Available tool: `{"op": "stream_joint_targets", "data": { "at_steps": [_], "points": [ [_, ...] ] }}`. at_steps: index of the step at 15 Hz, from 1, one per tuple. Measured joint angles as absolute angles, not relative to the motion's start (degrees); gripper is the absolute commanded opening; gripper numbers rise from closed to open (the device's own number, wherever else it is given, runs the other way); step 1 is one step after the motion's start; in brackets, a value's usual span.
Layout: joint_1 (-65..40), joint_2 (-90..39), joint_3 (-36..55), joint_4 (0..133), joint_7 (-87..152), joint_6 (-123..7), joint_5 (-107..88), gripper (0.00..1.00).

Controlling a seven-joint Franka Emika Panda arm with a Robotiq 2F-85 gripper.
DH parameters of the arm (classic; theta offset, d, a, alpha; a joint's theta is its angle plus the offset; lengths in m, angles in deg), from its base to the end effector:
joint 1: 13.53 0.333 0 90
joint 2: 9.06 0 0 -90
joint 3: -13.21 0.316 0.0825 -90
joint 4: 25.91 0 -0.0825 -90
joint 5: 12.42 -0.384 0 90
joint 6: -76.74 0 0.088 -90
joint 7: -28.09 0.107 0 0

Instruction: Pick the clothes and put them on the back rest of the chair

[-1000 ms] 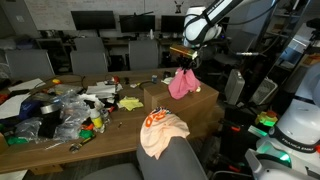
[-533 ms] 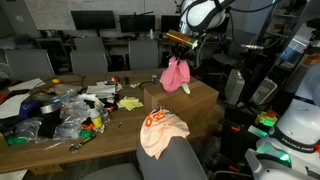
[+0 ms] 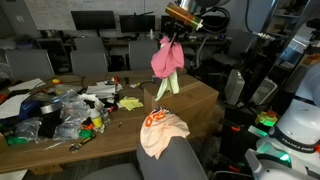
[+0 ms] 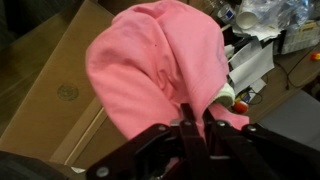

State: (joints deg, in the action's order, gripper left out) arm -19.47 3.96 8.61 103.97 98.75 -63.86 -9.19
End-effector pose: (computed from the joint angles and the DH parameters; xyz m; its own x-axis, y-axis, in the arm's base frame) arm 0.5038 -0.0957 0.4967 0.1533 -0.9746 0.1634 -0.9070 -0.2044 -0.3682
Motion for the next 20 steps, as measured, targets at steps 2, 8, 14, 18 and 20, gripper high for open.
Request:
{"op": "stream_joint_targets", "data": {
  "at_steps": [2, 8, 14, 18, 20],
  "points": [
    [-19.48, 5.45, 9.73, 103.59, 97.39, -63.52, -9.16, 0.03],
    [-19.48, 9.07, 13.17, 101.66, 93.17, -61.65, -8.51, 0.03],
    [-15.81, 13.96, 14.45, 101.3, 80.3, -54.72, -13.23, 0.03],
    [-12.96, 17.47, 15.21, 101.38, 70.86, -47.3, -16.47, 0.03],
    [-12.2, 19.13, 16.23, 101.59, 67.4, -43.83, -16.68, 0.03]
  ]
}}
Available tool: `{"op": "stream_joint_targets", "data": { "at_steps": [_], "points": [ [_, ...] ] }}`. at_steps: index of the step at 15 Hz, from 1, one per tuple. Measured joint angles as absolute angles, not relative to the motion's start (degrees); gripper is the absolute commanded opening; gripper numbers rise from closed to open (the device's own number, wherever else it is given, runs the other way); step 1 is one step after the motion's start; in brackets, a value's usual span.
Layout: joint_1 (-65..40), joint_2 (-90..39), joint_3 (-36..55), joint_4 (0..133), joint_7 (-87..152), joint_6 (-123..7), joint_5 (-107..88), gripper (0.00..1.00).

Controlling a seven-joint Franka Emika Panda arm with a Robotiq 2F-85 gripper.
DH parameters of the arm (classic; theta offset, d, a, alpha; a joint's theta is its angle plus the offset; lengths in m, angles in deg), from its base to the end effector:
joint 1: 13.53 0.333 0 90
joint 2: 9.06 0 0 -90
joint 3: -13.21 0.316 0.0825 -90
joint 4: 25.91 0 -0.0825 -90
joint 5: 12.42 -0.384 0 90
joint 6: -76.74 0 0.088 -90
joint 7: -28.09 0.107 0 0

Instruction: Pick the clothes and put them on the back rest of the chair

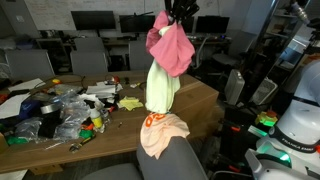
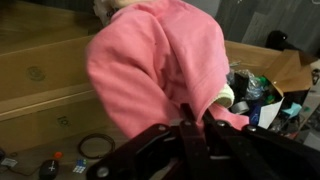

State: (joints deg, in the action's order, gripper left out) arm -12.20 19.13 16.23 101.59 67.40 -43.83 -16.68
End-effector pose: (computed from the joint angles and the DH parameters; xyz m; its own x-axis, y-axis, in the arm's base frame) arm 0.4349 0.0406 0.6017 0.7573 -0.6037 0.2490 -0.5457 -0.7944 -0.2665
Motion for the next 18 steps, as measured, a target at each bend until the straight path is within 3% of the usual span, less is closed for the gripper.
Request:
{"op": "stream_joint_targets", "data": {
  "at_steps": [18],
  "points": [
    [-9.98, 32.97, 22.48, 110.23, 48.64, -32.62, -16.69, 0.03]
  ]
}}
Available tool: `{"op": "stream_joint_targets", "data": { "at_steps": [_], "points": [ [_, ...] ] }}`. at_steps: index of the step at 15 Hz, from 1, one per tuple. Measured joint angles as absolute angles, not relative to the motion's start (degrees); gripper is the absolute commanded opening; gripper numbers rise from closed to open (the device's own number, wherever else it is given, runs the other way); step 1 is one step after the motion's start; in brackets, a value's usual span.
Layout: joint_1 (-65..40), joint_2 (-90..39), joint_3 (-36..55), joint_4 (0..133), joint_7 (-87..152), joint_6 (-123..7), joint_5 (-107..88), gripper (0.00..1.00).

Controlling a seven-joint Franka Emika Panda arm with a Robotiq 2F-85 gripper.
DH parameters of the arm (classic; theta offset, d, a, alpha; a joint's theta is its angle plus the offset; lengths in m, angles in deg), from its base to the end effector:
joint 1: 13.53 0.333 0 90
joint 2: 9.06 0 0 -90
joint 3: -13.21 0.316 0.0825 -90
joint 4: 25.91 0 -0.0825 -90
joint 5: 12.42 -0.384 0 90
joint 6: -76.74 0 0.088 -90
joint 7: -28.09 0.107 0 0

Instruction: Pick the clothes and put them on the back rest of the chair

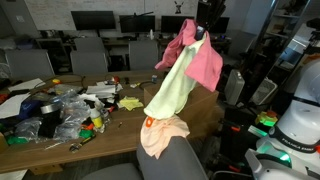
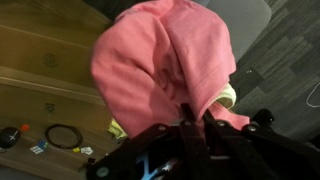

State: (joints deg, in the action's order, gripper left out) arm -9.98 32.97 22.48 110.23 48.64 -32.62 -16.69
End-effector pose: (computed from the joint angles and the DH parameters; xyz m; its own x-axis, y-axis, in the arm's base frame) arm 0.3414 0.0972 0.5934 0.9510 -0.1782 0.2525 -0.1688 -0.9839 -0.0586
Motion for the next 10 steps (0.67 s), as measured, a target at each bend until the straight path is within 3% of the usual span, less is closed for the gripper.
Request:
{"op": "stream_joint_targets", "data": {
  "at_steps": [10],
  "points": [
    [-9.21, 30.69, 25.66, 112.58, 44.2, -28.46, -16.26, 0.03]
  ]
}}
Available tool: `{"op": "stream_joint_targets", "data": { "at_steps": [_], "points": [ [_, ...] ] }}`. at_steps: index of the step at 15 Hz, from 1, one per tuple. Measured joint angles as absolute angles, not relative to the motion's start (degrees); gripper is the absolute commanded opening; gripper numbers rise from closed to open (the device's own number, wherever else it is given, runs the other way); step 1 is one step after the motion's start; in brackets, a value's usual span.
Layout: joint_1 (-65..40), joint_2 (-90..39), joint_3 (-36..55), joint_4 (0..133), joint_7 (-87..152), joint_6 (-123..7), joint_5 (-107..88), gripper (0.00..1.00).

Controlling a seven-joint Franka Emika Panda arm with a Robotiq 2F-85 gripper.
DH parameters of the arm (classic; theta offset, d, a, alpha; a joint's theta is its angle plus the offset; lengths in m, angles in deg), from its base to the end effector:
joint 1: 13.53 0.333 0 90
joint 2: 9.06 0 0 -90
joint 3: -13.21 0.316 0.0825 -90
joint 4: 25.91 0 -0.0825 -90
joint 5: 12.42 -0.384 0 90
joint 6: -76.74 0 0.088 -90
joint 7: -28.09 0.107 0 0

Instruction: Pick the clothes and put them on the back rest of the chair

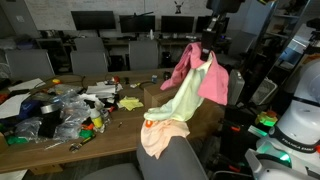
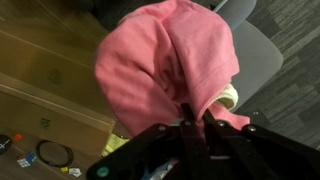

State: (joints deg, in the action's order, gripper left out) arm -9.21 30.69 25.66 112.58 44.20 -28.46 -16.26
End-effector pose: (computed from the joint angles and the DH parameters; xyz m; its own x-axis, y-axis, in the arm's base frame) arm 0.3365 0.1201 0.5487 0.9921 -0.0422 0.1178 -0.0473 -0.9980 0.0410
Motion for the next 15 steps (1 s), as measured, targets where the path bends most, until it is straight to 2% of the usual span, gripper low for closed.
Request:
{"op": "stream_joint_targets", "data": {
  "at_steps": [15],
  "points": [
    [-5.24, 20.32, 29.89, 109.92, 42.06, -27.97, -12.9, 0.03]
  ]
}}
